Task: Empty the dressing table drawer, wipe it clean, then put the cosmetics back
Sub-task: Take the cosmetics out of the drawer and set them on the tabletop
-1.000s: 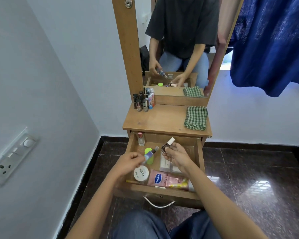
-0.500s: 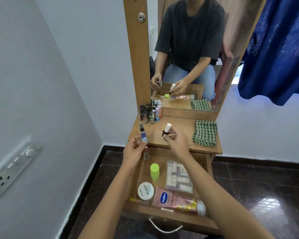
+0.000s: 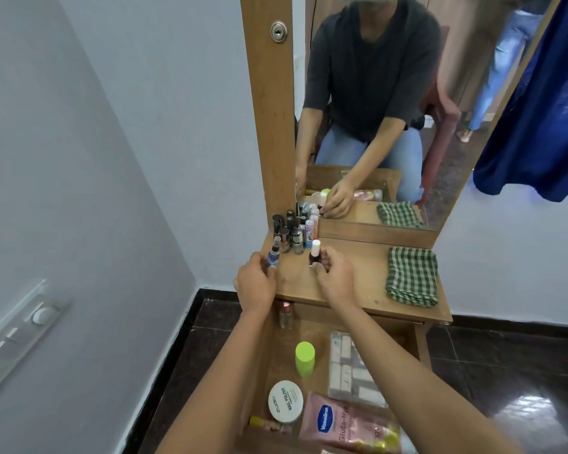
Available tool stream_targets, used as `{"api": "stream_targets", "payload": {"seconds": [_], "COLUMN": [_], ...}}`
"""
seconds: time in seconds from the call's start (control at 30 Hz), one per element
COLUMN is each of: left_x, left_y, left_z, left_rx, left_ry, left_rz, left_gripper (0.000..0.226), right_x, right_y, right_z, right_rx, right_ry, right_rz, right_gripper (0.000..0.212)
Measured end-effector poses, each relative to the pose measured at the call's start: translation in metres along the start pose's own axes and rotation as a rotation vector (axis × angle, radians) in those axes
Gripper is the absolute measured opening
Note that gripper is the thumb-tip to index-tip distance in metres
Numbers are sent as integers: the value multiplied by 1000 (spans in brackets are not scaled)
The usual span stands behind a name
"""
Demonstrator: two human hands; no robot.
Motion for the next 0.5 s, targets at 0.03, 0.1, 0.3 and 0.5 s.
{"api": "stream_targets", "payload": {"seconds": [0.03,0.1,0.3,0.5], "left_x": [-2,-5,-18,-24], "left_y": [-4,-12,-33,-40], "left_z": [1,4,6,8], "left_rx": [2,15,19,-26], "left_ry": [-12,-16,-17,57], "left_rz": [14,39,71,84], "left_gripper": [20,20,20,23], "right_x": [-2,-6,-15,-21], "right_y": [-3,-9,-27,-32], "right_z": [0,0,3,8], "right_rx": [10,27,18,7], "right_ry": [12,23,-13,-55], "right_rz": [12,25,51,73], "right_gripper": [21,23,24,25]}}
Point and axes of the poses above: each hand's wrist, its own y-axis away from the middle knuckle, its own x-axis out of the back of the hand, z = x × y, the point moved 2 cm from there along -y, towards the middle knuckle, and after that the axes turned 5 degrees about x, right-handed, at the moved point
